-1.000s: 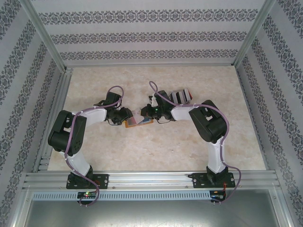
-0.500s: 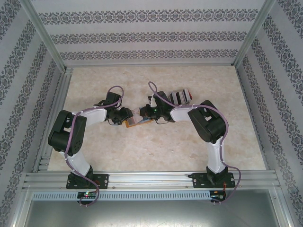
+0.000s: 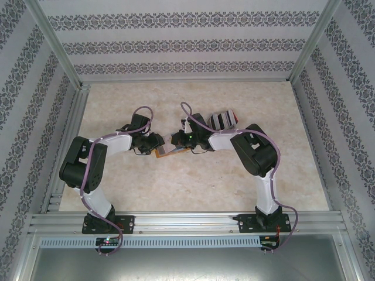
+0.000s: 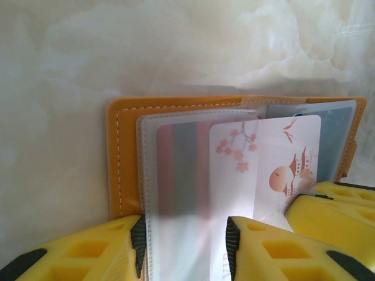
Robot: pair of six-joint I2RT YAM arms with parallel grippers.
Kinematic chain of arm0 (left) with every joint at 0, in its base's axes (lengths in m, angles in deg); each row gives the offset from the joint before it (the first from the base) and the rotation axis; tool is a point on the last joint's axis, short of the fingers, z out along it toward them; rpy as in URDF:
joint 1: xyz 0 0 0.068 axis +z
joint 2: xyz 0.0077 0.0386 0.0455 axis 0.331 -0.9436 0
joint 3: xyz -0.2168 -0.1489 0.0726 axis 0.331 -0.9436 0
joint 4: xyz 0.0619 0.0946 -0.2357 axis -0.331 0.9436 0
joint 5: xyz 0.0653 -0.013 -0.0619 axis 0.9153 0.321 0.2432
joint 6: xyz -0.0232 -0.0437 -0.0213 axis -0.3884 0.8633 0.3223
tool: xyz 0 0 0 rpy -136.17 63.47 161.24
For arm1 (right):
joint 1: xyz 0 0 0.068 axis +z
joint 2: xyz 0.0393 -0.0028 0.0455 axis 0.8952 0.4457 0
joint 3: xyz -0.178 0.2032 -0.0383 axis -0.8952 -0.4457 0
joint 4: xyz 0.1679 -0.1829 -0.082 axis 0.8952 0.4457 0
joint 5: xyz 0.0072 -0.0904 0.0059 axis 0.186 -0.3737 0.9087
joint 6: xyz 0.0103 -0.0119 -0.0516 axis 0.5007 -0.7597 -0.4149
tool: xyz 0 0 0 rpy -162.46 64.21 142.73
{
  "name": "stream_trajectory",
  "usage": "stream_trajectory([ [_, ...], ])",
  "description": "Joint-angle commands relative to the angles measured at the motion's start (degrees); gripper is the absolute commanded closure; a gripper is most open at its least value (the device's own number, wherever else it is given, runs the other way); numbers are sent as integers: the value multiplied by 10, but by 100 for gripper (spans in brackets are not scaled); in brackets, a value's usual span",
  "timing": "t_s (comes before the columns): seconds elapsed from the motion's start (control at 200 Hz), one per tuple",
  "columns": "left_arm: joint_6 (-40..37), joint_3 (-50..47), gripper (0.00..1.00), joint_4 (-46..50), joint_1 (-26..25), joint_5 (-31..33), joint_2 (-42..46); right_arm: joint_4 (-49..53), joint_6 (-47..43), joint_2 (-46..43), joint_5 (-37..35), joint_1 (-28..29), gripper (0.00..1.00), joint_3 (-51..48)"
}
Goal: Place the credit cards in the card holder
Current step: Insert the credit card into the card slot.
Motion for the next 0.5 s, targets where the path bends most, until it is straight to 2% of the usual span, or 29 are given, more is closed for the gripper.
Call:
stream_trajectory([
  [0.0, 11, -14, 56, -4, -2, -1, 1, 15, -13, -10, -19, 11, 89, -14],
  [0.22, 11, -11, 56, -5, -4, -1, -6, 28, -18, 18, 0, 28, 89, 28],
  [0.36, 15, -17, 56, -7, -5, 1, -4, 29, -21, 9, -4, 25, 88, 18],
  [0.425, 15, -17, 56, -7, -5, 3, -3, 32, -26, -2, -10, 24, 84, 7],
  [0.495, 15, -15, 56, -5, -5, 3, -5, 42, -37, -15, -19, 22, 71, -2],
])
